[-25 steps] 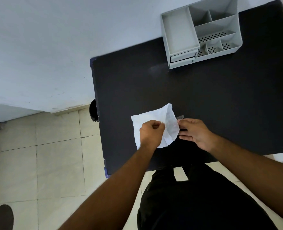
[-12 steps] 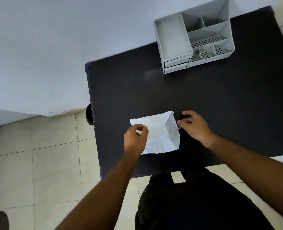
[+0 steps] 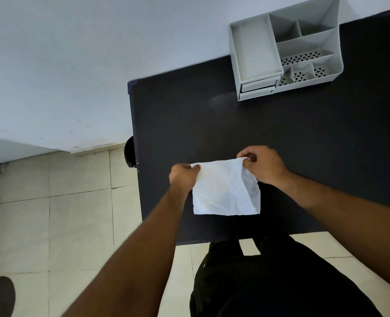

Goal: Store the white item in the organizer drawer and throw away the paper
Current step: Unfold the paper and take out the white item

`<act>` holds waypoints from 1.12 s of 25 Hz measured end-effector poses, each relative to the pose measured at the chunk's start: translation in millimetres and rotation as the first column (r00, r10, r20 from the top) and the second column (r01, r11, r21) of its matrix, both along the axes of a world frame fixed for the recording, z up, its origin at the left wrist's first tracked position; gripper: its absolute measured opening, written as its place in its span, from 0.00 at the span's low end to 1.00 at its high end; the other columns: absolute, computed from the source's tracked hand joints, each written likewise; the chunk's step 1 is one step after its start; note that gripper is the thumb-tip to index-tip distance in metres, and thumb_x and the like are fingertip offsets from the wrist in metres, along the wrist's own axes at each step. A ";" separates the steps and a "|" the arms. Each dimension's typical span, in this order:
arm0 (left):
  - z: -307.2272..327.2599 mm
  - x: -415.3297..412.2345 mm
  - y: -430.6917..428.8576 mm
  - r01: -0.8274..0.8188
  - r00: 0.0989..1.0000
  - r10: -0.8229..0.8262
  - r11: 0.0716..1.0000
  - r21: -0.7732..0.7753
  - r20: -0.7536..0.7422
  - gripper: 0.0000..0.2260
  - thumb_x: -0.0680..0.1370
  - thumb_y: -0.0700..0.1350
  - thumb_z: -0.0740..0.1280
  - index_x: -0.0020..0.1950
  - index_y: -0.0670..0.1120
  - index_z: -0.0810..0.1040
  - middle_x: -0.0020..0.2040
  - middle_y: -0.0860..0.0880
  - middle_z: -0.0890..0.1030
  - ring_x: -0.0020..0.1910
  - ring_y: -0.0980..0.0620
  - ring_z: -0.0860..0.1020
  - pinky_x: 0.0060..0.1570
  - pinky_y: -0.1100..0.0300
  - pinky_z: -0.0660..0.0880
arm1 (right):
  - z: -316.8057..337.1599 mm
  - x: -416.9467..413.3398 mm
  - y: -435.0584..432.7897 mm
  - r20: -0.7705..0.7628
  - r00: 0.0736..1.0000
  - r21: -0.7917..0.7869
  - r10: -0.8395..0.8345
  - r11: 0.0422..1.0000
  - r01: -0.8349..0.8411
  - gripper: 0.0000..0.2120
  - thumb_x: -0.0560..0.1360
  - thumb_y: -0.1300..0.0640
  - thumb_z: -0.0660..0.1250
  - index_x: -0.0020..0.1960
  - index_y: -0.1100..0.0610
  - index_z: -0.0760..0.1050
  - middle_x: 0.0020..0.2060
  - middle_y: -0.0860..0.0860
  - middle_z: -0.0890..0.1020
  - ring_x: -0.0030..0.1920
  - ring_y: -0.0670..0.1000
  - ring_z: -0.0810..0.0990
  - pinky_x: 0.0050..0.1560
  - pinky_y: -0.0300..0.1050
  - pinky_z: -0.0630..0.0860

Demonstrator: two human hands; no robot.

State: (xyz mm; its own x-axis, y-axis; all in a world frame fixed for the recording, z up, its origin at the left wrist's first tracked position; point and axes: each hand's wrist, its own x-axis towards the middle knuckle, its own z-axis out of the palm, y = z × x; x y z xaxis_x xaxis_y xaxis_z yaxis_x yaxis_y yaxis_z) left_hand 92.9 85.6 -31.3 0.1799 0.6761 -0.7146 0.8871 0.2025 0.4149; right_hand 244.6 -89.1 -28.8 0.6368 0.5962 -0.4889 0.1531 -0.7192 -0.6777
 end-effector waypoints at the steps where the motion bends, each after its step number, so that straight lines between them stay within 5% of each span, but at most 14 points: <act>1: -1.2 -1.6 1.4 0.006 1.000 -0.006 1.000 -0.010 -0.009 0.16 0.77 0.48 0.71 0.32 0.46 0.72 0.34 0.50 0.76 0.34 0.49 0.75 0.40 0.57 0.75 | 0.4 -1.7 -0.3 0.001 1.000 0.005 0.003 1.000 -0.003 0.11 0.76 0.62 0.66 0.53 0.51 0.83 0.46 0.45 0.84 0.48 0.46 0.82 0.51 0.43 0.80; 5: 2.2 -3.0 10.5 -0.095 0.988 0.091 0.995 0.024 0.128 0.10 0.77 0.48 0.69 0.39 0.44 0.77 0.39 0.48 0.77 0.38 0.49 0.75 0.39 0.56 0.75 | 4.1 -2.1 -4.0 -0.003 0.999 0.036 -0.038 0.999 0.039 0.09 0.77 0.60 0.67 0.52 0.49 0.83 0.47 0.45 0.85 0.49 0.46 0.83 0.52 0.48 0.82; 9: 38.5 6.9 32.5 -0.167 0.934 0.077 0.957 0.238 0.348 0.11 0.78 0.48 0.69 0.43 0.41 0.81 0.38 0.49 0.79 0.36 0.54 0.75 0.40 0.58 0.77 | 28.6 4.4 10.7 0.032 0.992 0.243 -0.123 0.964 0.111 0.09 0.77 0.61 0.68 0.54 0.52 0.83 0.50 0.46 0.86 0.50 0.45 0.83 0.54 0.46 0.81; 13: 67.9 0.1 27.0 -0.248 0.850 0.015 0.893 0.375 0.527 0.04 0.78 0.45 0.67 0.47 0.48 0.81 0.40 0.53 0.82 0.37 0.60 0.78 0.39 0.70 0.75 | 56.9 0.6 14.7 0.318 0.946 0.378 -0.067 0.924 -0.062 0.11 0.76 0.62 0.69 0.57 0.54 0.83 0.53 0.48 0.85 0.54 0.47 0.81 0.58 0.43 0.77; 16: 43.5 -36.3 9.1 -0.151 0.914 -0.013 0.917 0.370 0.406 0.03 0.77 0.43 0.68 0.47 0.48 0.81 0.42 0.51 0.83 0.40 0.56 0.80 0.41 0.63 0.77 | 42.4 -11.4 -4.1 0.540 0.813 0.206 0.217 0.903 -0.377 0.10 0.73 0.61 0.70 0.53 0.53 0.84 0.51 0.49 0.86 0.55 0.51 0.81 0.59 0.50 0.76; 18: 20.8 -70.6 -4.8 0.117 0.959 -0.201 0.924 0.365 0.201 0.03 0.76 0.46 0.70 0.48 0.50 0.81 0.45 0.51 0.82 0.44 0.53 0.80 0.46 0.58 0.79 | 23.6 -23.4 -23.1 0.494 0.742 -0.007 0.453 0.856 -0.517 0.11 0.74 0.59 0.69 0.54 0.49 0.84 0.52 0.47 0.85 0.58 0.52 0.80 0.61 0.52 0.75; 20: 2.8 -101.5 -17.5 0.517 0.849 -0.528 0.816 0.260 -0.033 0.06 0.76 0.51 0.70 0.50 0.51 0.81 0.48 0.52 0.80 0.48 0.53 0.78 0.49 0.57 0.77 | 10.3 -35.0 -41.7 0.362 0.674 -0.180 0.644 0.758 -0.627 0.12 0.77 0.56 0.65 0.57 0.45 0.82 0.56 0.45 0.83 0.62 0.48 0.77 0.67 0.49 0.69; 22: -4.0 -116.5 -26.2 0.686 0.728 -0.678 0.713 0.145 -0.104 0.10 0.76 0.56 0.67 0.49 0.52 0.82 0.48 0.53 0.79 0.48 0.53 0.77 0.49 0.57 0.78 | 1.7 -42.3 -56.1 0.288 0.635 -0.240 0.717 0.696 -0.676 0.12 0.78 0.54 0.63 0.57 0.44 0.81 0.57 0.43 0.82 0.64 0.46 0.75 0.70 0.46 0.62; 25: 3.9 -104.0 -23.0 0.548 0.833 -0.551 0.810 0.208 -0.049 0.10 0.76 0.55 0.65 0.44 0.51 0.81 0.39 0.56 0.82 0.40 0.54 0.80 0.41 0.56 0.80 | 0.3 -43.8 -59.8 0.346 0.696 -0.183 0.629 0.773 -0.608 0.13 0.75 0.54 0.64 0.56 0.45 0.82 0.55 0.43 0.83 0.61 0.47 0.76 0.68 0.46 0.65; 28: 8.1 -75.2 -7.1 0.309 0.949 -0.314 0.927 0.213 -0.010 0.10 0.79 0.54 0.65 0.54 0.49 0.77 0.44 0.55 0.81 0.43 0.53 0.80 0.41 0.58 0.75 | 3.1 -36.9 -48.6 0.437 0.833 -0.042 0.339 0.933 -0.357 0.15 0.74 0.57 0.68 0.59 0.49 0.81 0.55 0.47 0.83 0.60 0.52 0.77 0.60 0.49 0.73</act>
State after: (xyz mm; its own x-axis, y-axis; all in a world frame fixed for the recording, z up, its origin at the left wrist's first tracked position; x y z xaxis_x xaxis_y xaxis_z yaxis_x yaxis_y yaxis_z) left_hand 17.7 78.5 -23.2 0.4208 0.7170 -0.5557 0.8807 -0.1761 0.4398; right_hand 207.7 -137.6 -25.6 0.5239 0.8311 -0.1863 0.6704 -0.5373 -0.5118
